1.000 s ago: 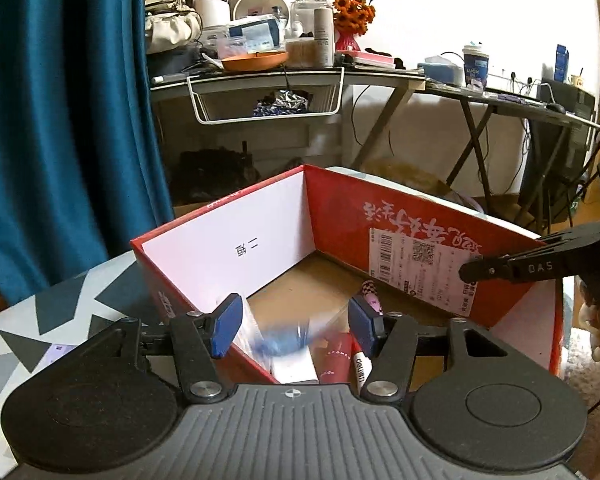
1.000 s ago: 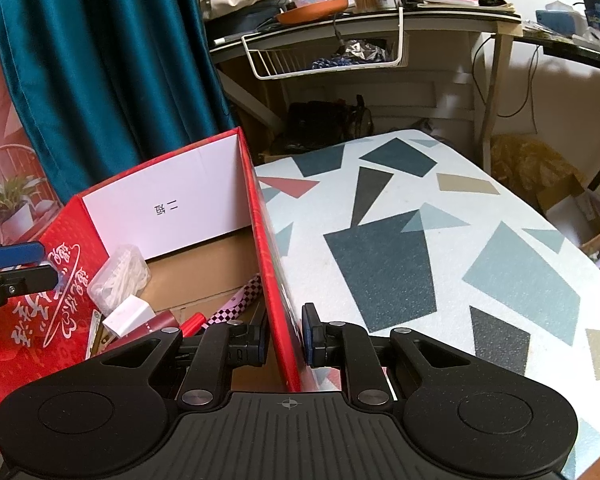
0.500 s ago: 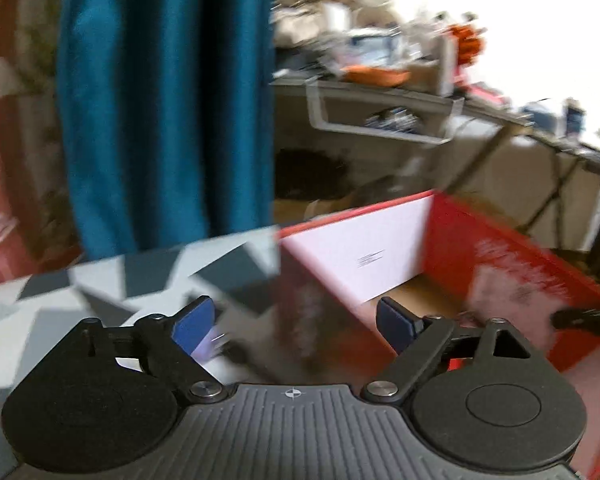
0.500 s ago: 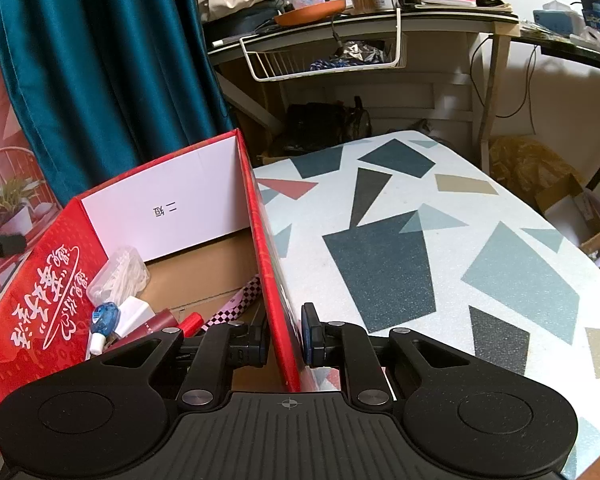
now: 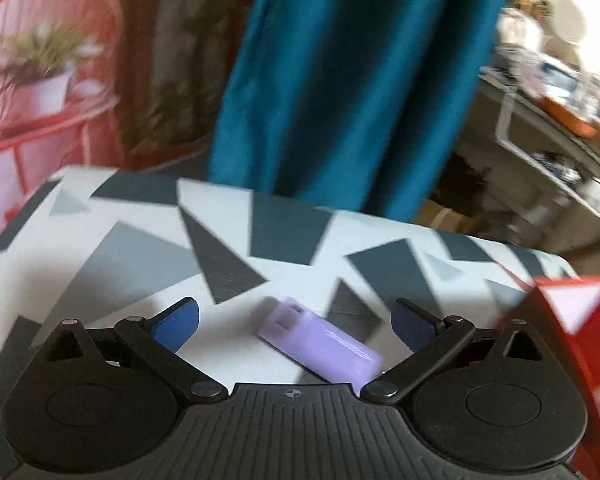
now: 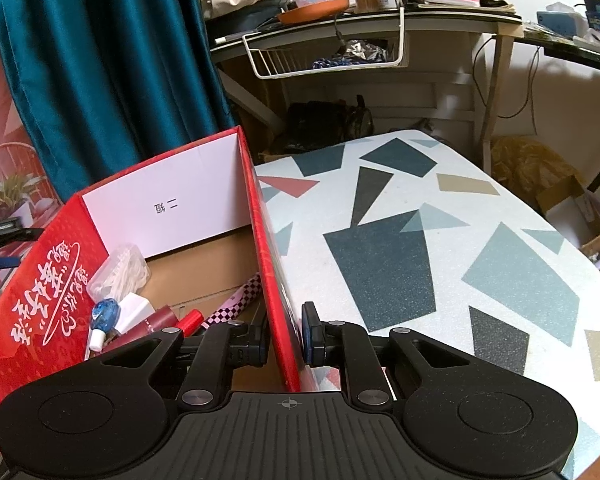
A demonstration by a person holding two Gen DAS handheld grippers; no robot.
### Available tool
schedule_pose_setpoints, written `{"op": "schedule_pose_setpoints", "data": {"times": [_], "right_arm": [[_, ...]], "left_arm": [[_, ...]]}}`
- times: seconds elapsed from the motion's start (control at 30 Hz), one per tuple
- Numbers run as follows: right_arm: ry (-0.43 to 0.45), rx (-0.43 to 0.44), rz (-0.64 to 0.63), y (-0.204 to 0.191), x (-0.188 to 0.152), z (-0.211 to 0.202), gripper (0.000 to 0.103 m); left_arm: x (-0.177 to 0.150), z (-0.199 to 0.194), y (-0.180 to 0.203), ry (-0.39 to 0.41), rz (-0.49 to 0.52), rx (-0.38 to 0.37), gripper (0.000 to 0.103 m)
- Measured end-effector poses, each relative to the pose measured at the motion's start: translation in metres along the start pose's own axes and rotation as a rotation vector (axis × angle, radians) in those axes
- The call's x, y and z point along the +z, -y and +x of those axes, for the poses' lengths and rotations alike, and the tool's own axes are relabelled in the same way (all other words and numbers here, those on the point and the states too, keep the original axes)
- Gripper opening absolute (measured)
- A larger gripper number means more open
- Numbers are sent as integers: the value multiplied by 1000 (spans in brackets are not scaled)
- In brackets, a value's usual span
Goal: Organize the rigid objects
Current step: 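Move the left tool down to the purple USB stick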
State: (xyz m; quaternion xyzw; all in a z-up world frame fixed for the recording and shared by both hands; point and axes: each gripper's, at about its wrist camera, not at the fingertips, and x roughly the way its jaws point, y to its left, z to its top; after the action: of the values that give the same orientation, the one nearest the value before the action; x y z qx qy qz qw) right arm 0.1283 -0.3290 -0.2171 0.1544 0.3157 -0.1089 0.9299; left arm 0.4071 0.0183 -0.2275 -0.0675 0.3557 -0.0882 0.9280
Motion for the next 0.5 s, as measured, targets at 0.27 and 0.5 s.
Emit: {"op": "schedule_pose_setpoints", "data": {"times": [0.27,0.5], "right_arm": [[-4,-4,3,0,1,1,15],[-5,-3,-8,0,2,1,15]], "left_arm": [[-3,36,4,-56,-115,79,98],[-16,44,13,-52,-28,156,84]]}}
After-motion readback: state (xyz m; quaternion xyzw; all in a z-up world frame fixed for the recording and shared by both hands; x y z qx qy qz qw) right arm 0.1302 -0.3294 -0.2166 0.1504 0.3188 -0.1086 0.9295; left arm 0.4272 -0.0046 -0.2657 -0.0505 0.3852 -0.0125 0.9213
